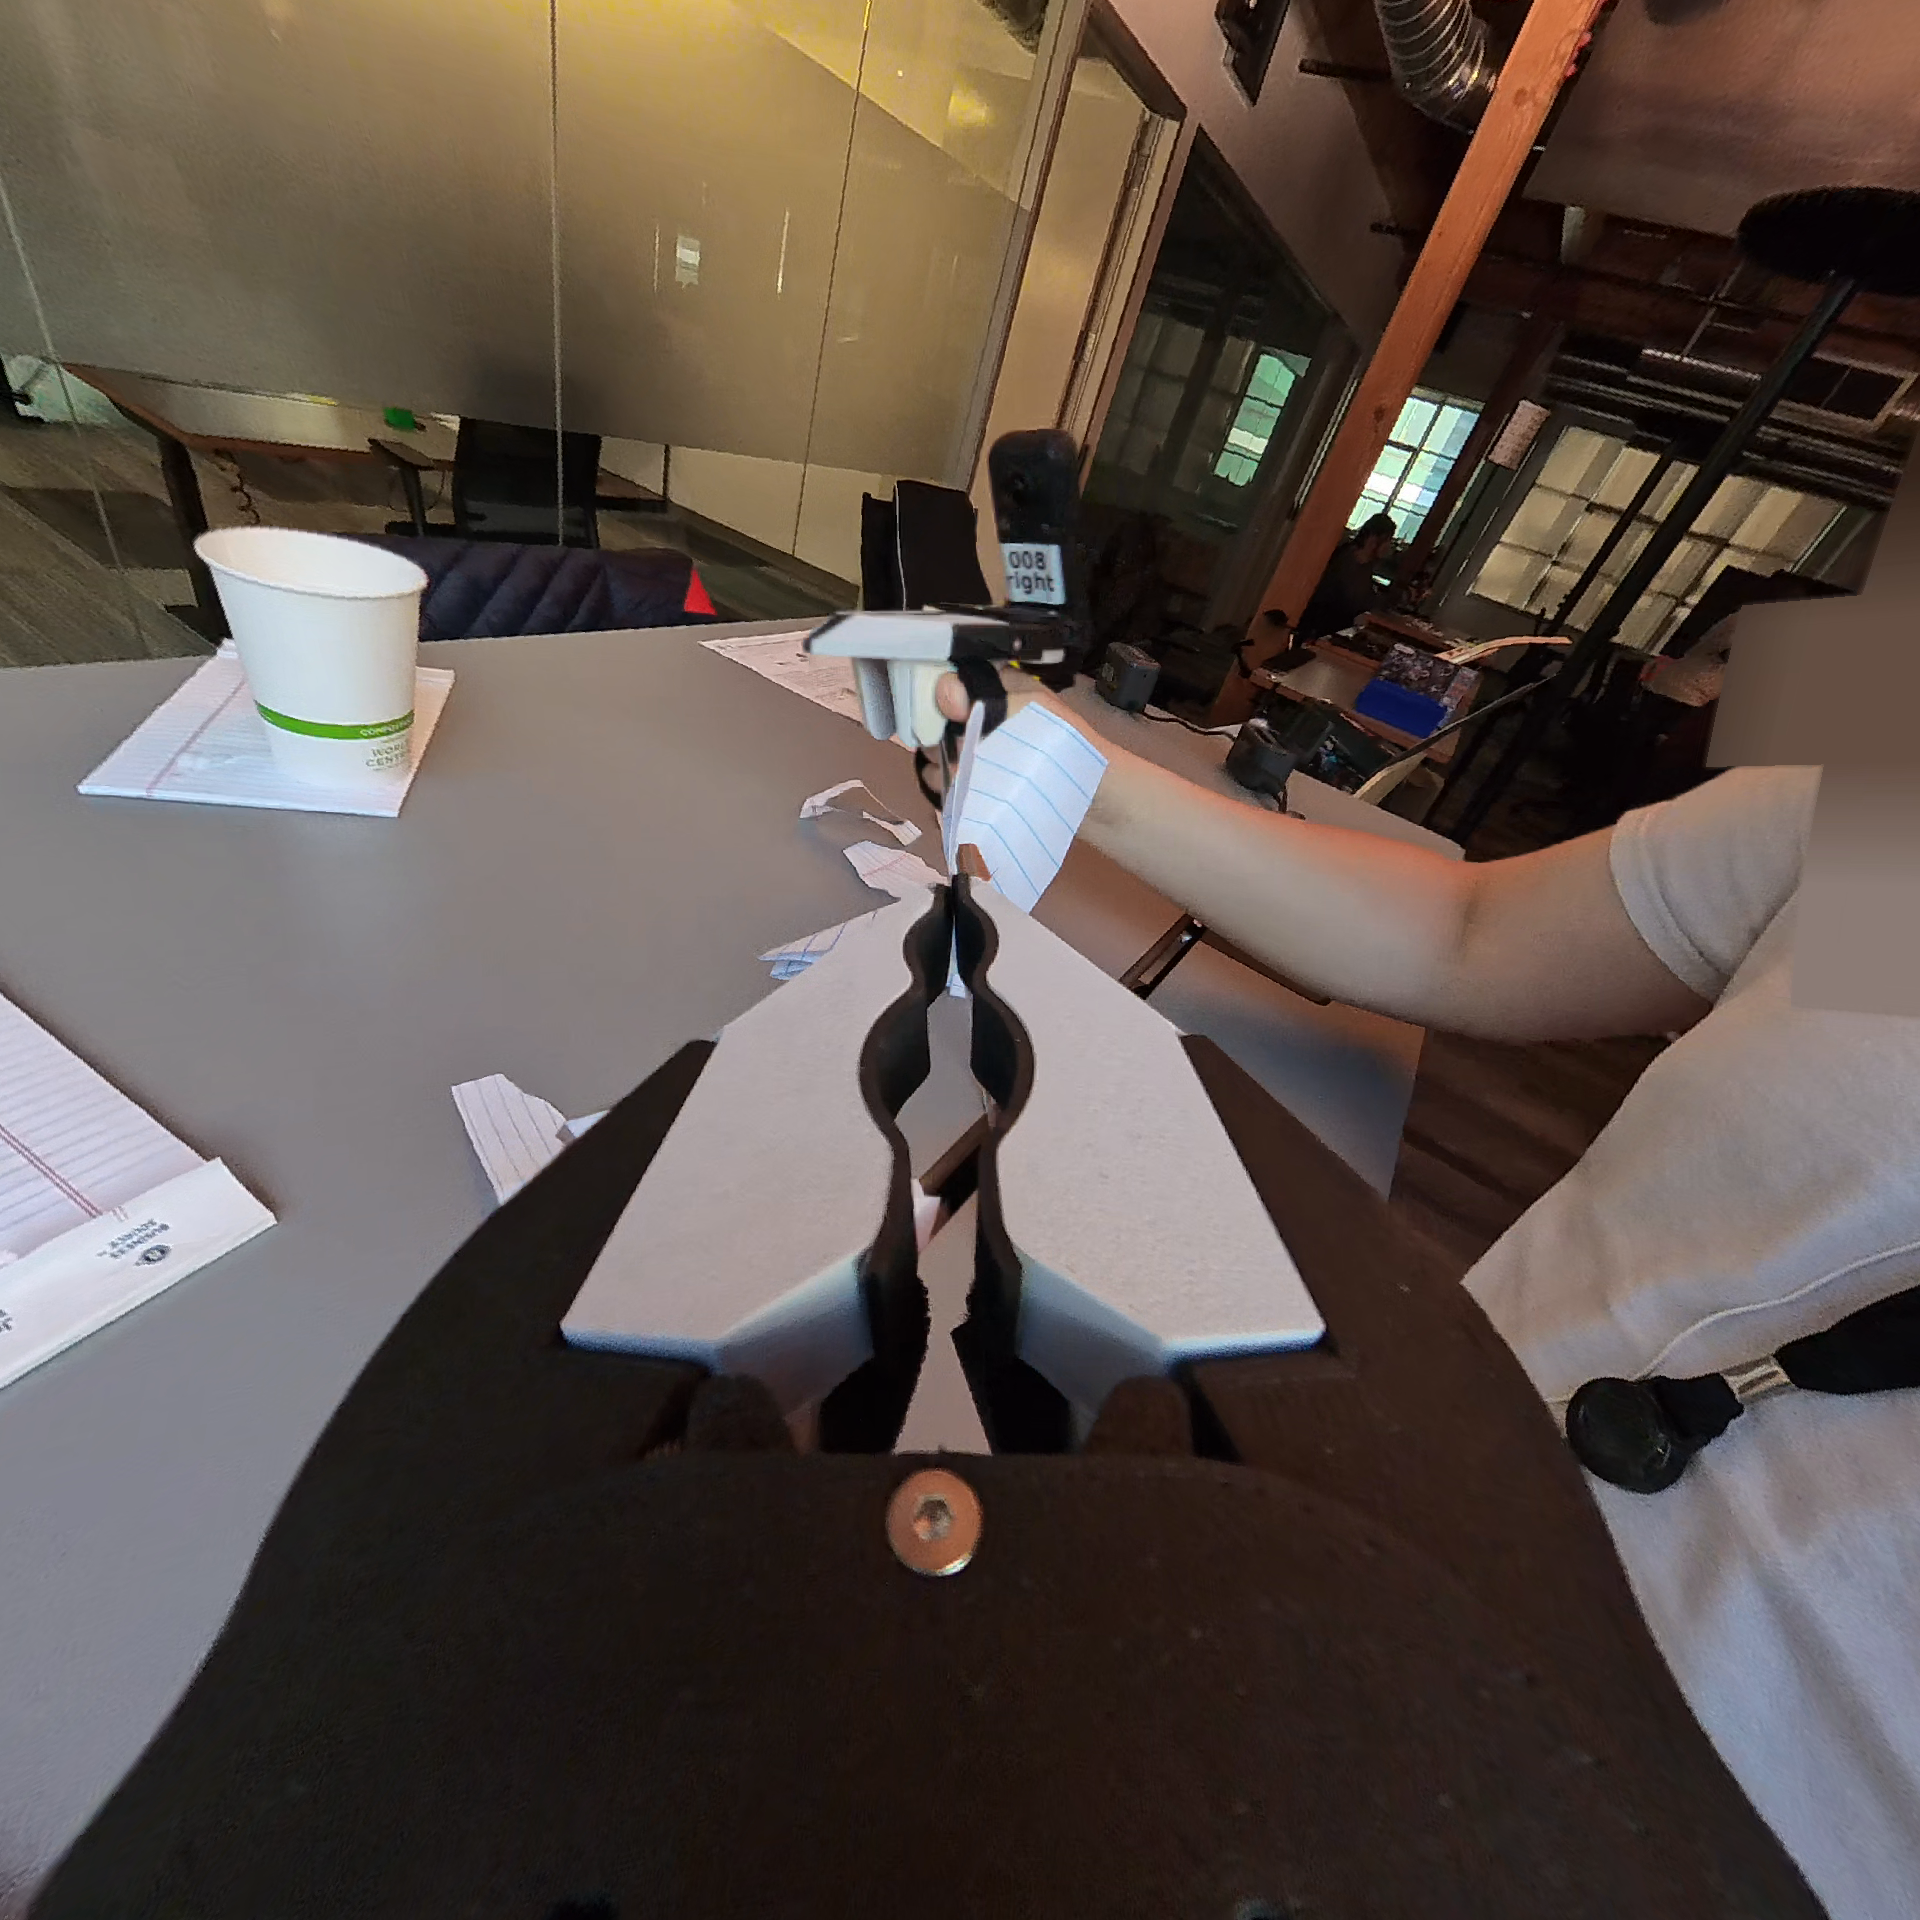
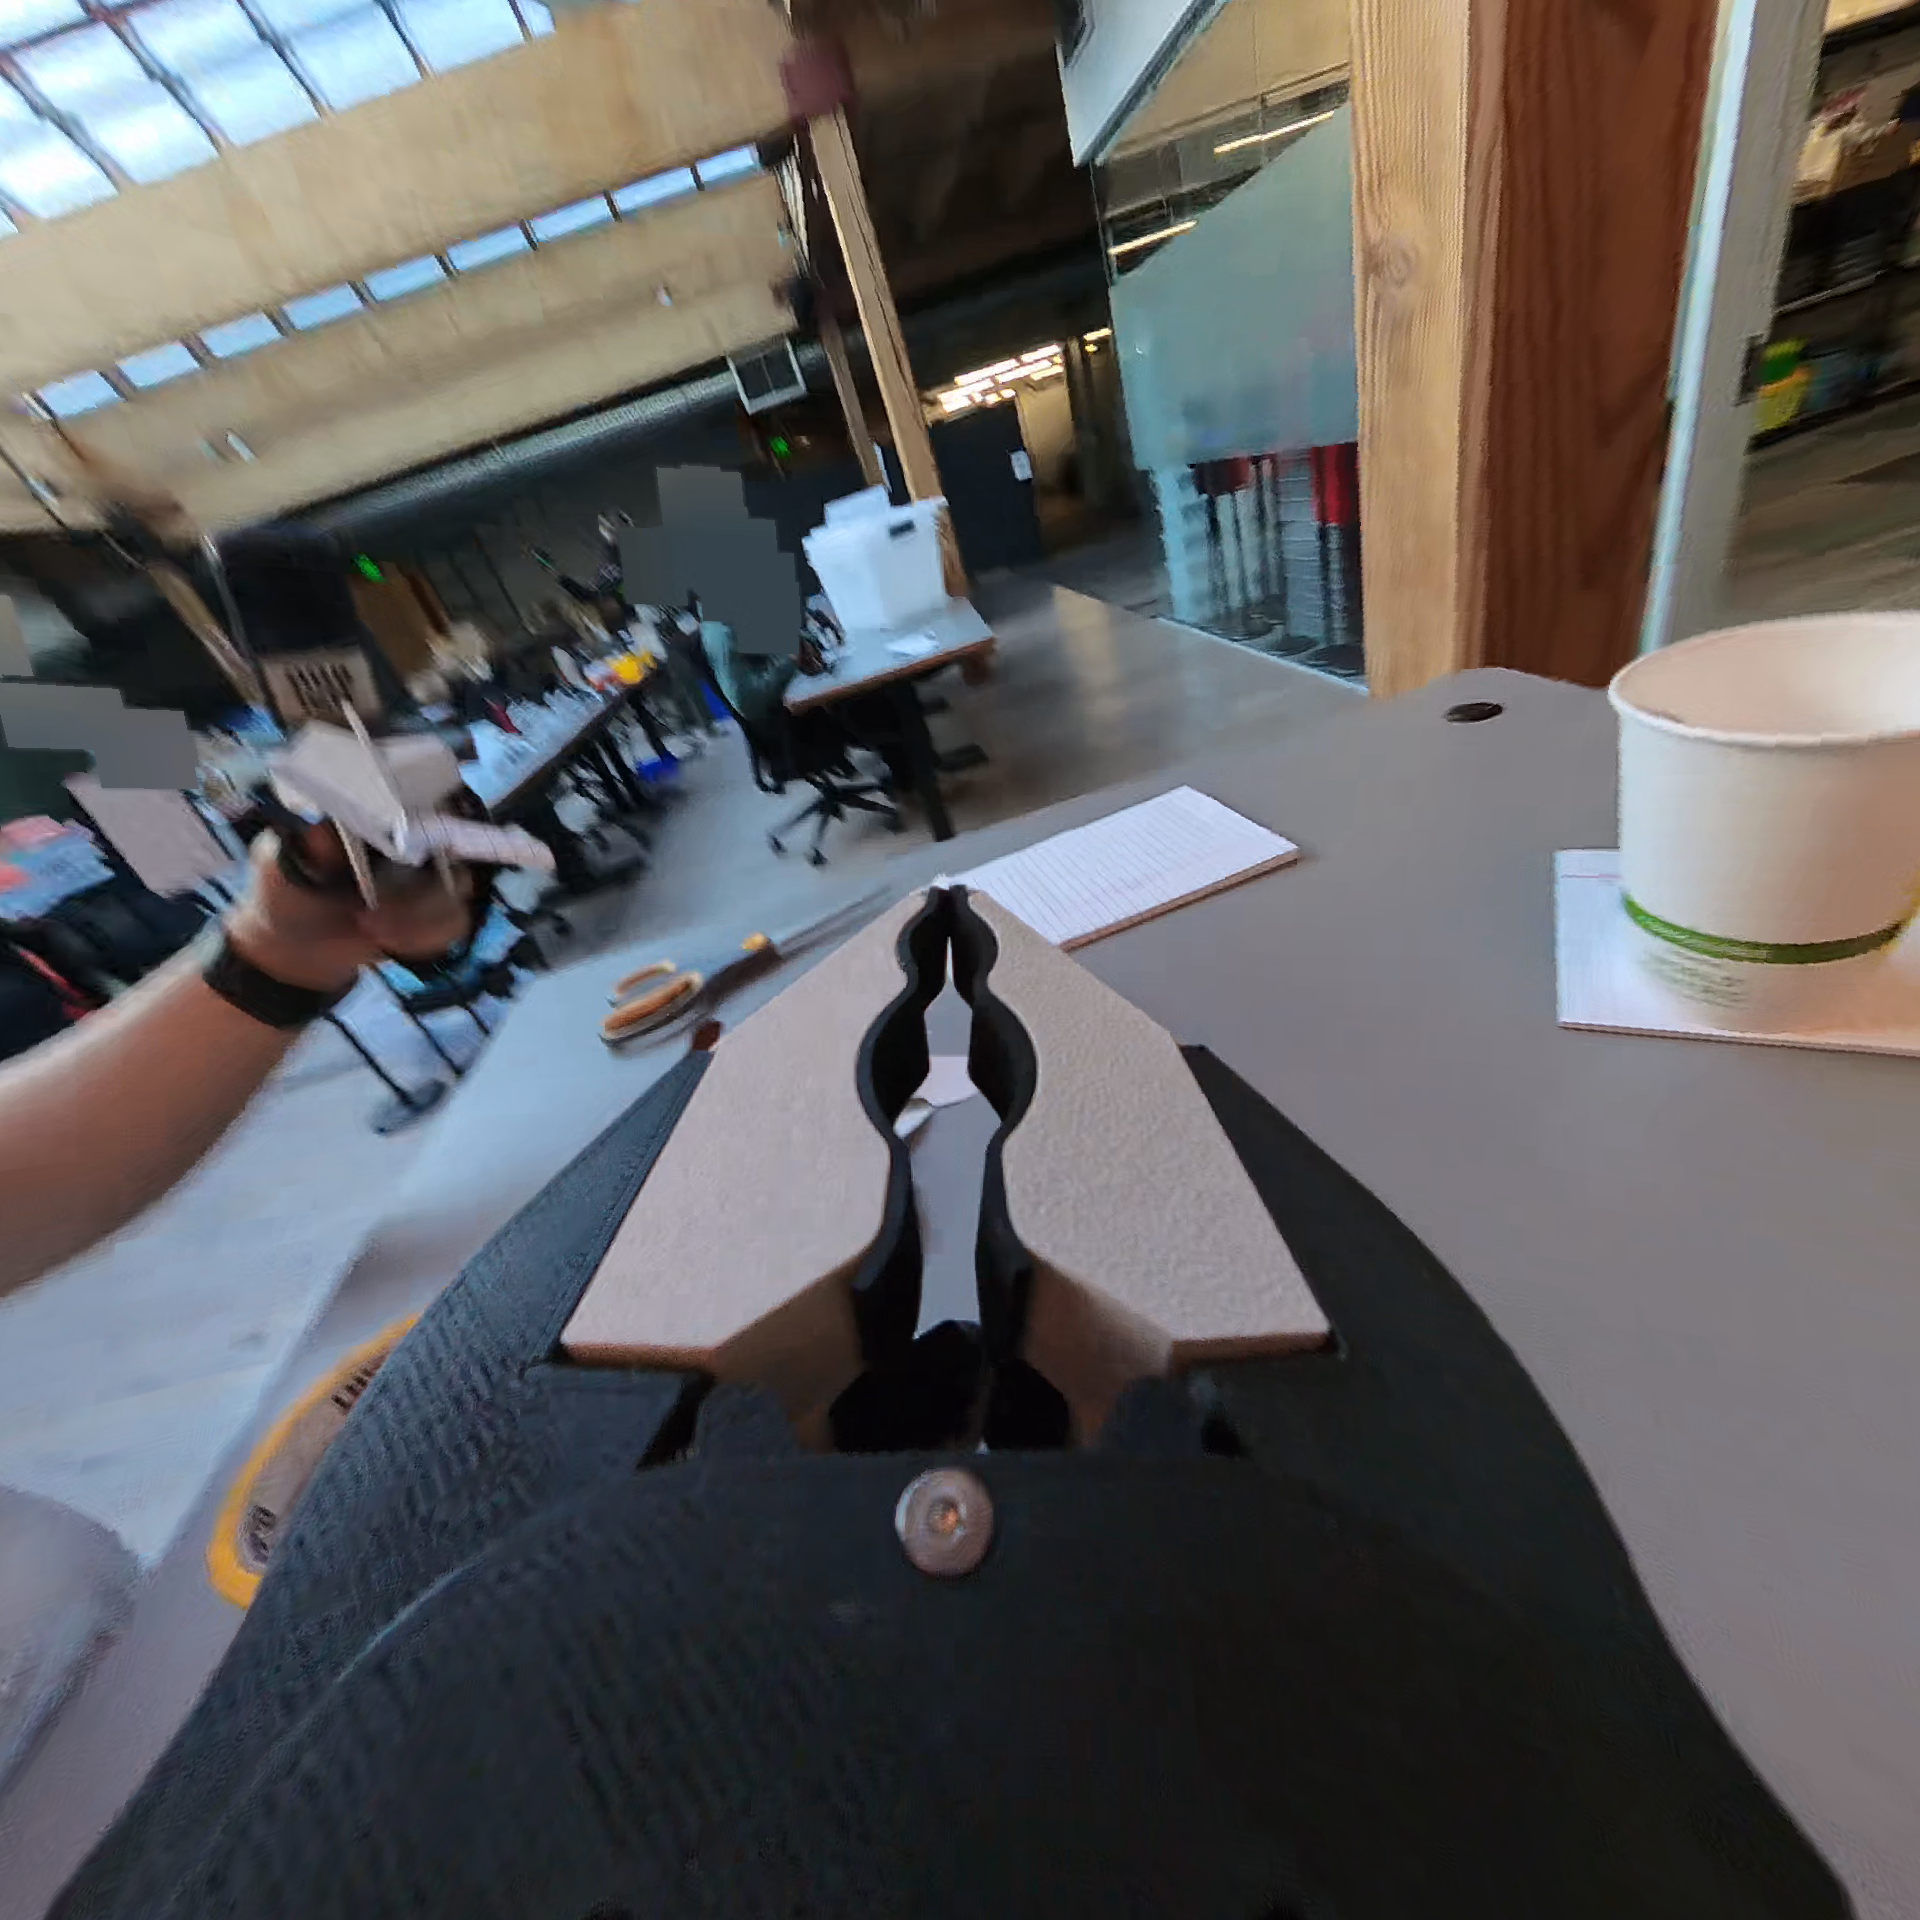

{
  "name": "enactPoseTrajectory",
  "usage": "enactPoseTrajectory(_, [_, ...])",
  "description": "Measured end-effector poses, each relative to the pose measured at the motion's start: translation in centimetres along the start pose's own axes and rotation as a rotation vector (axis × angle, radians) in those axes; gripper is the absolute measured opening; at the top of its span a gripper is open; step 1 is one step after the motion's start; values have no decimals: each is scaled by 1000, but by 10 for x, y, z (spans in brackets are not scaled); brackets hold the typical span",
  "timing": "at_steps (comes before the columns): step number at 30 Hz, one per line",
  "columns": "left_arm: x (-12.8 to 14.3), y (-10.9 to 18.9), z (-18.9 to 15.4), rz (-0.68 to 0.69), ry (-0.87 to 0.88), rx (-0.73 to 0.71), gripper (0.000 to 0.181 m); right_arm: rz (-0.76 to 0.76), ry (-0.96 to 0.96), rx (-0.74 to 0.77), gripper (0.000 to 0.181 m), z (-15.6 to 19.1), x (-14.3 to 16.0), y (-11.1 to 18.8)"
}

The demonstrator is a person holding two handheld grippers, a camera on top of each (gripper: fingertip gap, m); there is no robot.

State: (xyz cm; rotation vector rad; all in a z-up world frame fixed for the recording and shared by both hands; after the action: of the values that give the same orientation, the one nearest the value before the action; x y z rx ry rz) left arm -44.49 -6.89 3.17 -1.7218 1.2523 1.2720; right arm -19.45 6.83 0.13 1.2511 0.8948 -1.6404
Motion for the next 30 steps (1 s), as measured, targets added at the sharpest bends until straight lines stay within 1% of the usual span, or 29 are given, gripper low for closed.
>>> enactPoseTrajectory(2, [5,0,2,-11,28,16,0,-29,-86,-23,0,-15,-4,-1])
enactPoseTrajectory(3, [7,0,3,-15,39,18,0,-47,-96,-16,0,-23,-6,-1])
enactPoseTrajectory(5, [12,2,6,-9,49,15,0,-30,-111,-36,0,-31,-5,-4])
enactPoseTrajectory(6, [15,3,7,-4,51,8,0,2,-98,-25,0,-36,-1,-6])
enactPoseTrajectory(9, [19,8,11,-12,70,-12,0,180,13,73,0,-52,23,-15])
enactPoseTrajectory(10, [19,8,12,-23,84,-12,0,213,27,93,0,-55,29,-17])
enactPoseTrajectory(11, [19,8,12,-35,98,-8,0,210,9,106,0,-59,30,-19])
enactPoseTrajectory(14, [27,-1,10,-46,123,17,0,55,-119,81,0,-61,16,-22])
enactPoseTrajectory(17, [34,-9,8,-44,134,20,0,-16,-193,59,0,-64,8,-26])
enactPoseTrajectory(20, [36,-6,2,-51,142,22,0,-52,-205,22,0,-68,-1,-31])
enactPoseTrajectory(21, [37,-2,1,-49,141,13,0,-35,-210,-9,0,-68,-2,-35])
enactPoseTrajectory(22, [37,3,0,-50,141,-1,0,-8,-208,-2,0,-73,-1,-39])
enactPoseTrajectory(24, [39,17,-4,-61,148,-33,0,45,-190,46,0,-88,2,-49])
enactPoseTrajectory(27, [41,45,-14,-101,162,-90,0,87,-168,136,0,-116,2,-60])
enactPoseTrajectory(30, [48,78,-29,-126,149,-184,0,146,-62,336,0,-154,9,-54])
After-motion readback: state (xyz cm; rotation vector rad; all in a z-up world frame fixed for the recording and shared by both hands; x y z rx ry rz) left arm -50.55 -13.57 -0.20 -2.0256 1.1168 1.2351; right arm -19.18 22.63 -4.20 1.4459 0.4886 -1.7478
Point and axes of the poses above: each gripper's, where its closed fingertips meet, y back along the fingers, x out of its underside, z = x × y across the jaws, the point moved 4 cm from there along y, back along the fingers, and after that the axes turned 3 degrees about y, right-handed, at the moved point
